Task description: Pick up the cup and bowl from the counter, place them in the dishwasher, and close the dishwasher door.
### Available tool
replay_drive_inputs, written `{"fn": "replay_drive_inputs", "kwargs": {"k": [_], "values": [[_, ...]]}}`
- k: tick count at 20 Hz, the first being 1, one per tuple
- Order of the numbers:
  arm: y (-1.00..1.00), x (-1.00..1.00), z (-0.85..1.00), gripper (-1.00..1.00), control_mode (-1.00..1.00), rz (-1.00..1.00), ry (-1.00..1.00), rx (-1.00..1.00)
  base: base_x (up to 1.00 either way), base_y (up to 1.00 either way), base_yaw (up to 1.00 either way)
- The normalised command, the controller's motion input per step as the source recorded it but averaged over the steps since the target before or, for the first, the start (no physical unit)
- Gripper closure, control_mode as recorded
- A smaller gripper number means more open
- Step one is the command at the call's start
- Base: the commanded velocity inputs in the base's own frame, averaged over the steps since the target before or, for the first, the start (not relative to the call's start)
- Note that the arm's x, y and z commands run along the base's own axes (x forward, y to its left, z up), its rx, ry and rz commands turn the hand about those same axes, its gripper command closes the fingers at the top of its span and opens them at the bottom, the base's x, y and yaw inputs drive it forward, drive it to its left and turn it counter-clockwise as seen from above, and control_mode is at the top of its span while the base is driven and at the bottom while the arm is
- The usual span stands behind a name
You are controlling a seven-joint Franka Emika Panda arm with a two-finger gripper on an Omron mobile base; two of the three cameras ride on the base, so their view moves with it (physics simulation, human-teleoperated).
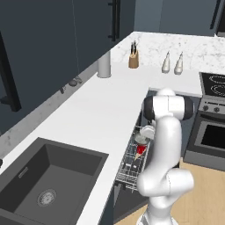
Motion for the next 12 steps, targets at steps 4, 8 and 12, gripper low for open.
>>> {"fn": "replay_drive_inputs", "kwargs": {"k": [4,8,12], "values": [[-0.01,0.29,-0.51,1.0,-1.0,0.2,-0.02,0.0,0.0,0.0,0.0],[-0.16,-0.1,-0.07,1.0,-1.0,0.18,-0.1,0.0,0.0,0.0,0.0],[0.06,0.1,-0.47,1.0,-1.0,0.18,-0.02,0.0,0.0,0.0,0.0]]}}
